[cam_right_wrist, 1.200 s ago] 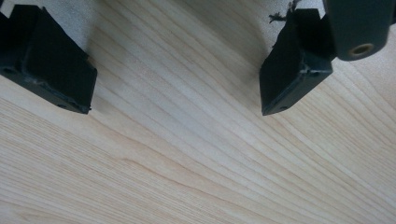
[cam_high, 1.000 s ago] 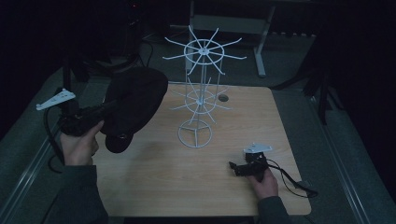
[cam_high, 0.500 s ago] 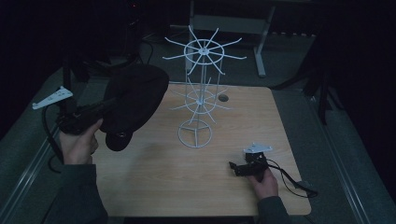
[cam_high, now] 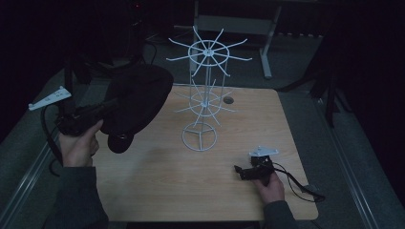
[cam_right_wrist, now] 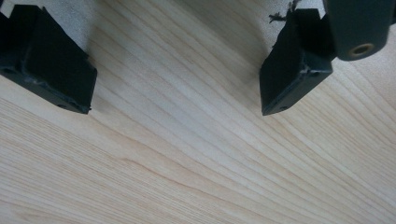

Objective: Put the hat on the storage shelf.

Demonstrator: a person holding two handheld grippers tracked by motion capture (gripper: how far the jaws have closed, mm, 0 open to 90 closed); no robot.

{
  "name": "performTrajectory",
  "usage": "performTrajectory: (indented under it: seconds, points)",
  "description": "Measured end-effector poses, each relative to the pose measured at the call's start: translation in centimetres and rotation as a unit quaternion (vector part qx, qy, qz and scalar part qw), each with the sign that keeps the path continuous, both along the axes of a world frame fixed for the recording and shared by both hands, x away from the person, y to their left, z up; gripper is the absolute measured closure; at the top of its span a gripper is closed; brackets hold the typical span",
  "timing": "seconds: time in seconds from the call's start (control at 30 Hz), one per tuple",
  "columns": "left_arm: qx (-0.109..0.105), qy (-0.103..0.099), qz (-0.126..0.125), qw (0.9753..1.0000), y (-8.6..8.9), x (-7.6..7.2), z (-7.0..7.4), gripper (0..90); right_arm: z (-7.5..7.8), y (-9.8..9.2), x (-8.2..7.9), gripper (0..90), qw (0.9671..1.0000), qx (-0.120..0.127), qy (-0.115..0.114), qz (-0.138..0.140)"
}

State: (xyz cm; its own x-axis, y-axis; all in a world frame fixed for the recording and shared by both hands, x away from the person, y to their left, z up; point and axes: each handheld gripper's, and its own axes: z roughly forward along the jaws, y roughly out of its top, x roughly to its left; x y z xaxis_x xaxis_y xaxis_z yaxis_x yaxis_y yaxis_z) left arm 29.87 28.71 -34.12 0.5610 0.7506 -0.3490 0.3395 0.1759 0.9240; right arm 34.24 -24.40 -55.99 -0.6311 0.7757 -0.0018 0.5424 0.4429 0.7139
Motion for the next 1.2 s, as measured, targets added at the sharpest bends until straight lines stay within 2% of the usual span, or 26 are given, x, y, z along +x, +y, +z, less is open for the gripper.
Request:
performTrajectory:
  seconds: [0.5, 0.93, 1.2]
  points:
    - [-0.036, -0.016, -0.013, 0.9991, 0.63, 0.51, -0.12, 84.4, 0.0, 0.0, 0.0, 10.9, 1.0, 0.0, 0.0, 0.0]
    - [-0.068, -0.035, -0.02, 0.9968, 0.95, 0.52, 0.15, 84.4, 0.0, 0.0, 0.0, 10.9, 1.0, 0.0, 0.0, 0.0]
    - [-0.076, -0.041, -0.02, 0.9961, 0.92, 0.46, 0.3, 84.4, 0.0, 0.0, 0.0, 10.9, 1.0, 0.0, 0.0, 0.0]
